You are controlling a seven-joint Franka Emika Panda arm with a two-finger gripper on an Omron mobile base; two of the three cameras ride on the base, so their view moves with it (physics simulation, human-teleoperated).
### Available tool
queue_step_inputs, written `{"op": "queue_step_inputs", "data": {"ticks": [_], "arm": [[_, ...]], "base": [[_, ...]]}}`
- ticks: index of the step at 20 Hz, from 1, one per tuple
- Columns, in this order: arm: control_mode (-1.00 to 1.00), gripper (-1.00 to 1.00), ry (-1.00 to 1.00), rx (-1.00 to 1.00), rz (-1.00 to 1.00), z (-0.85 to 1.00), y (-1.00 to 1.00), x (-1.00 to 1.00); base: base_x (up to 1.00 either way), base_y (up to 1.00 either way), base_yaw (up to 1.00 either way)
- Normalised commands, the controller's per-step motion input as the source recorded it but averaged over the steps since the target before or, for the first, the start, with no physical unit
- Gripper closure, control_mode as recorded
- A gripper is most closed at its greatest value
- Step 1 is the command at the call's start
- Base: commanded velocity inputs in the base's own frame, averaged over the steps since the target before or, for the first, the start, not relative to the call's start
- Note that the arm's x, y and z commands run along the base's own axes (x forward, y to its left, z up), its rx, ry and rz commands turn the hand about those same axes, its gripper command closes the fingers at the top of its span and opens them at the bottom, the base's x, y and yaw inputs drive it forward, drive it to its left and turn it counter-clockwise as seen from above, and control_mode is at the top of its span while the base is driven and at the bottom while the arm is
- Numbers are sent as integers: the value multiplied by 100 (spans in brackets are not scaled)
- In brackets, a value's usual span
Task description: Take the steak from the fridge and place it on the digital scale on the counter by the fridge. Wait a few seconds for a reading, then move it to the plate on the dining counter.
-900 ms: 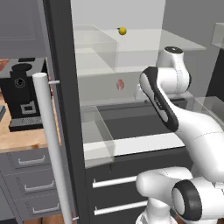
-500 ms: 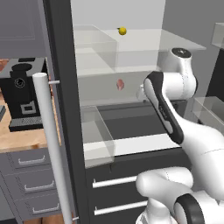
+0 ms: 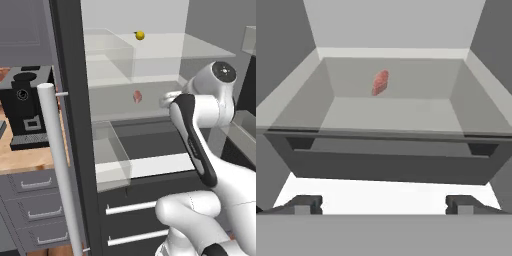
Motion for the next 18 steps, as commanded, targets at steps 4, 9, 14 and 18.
{"op": "queue_step_inputs", "data": {"ticks": [4,9,14,18], "arm": [[-100,-100,-17,0,0,58,-2,0],[-100,-100,-11,0,0,51,-5,0],[-100,-100,-3,0,0,22,-4,0],[-100,-100,0,0,0,-2,0,1]], "base": [[0,0,0],[0,0,0],[0,0,0],[0,0,0]]}}
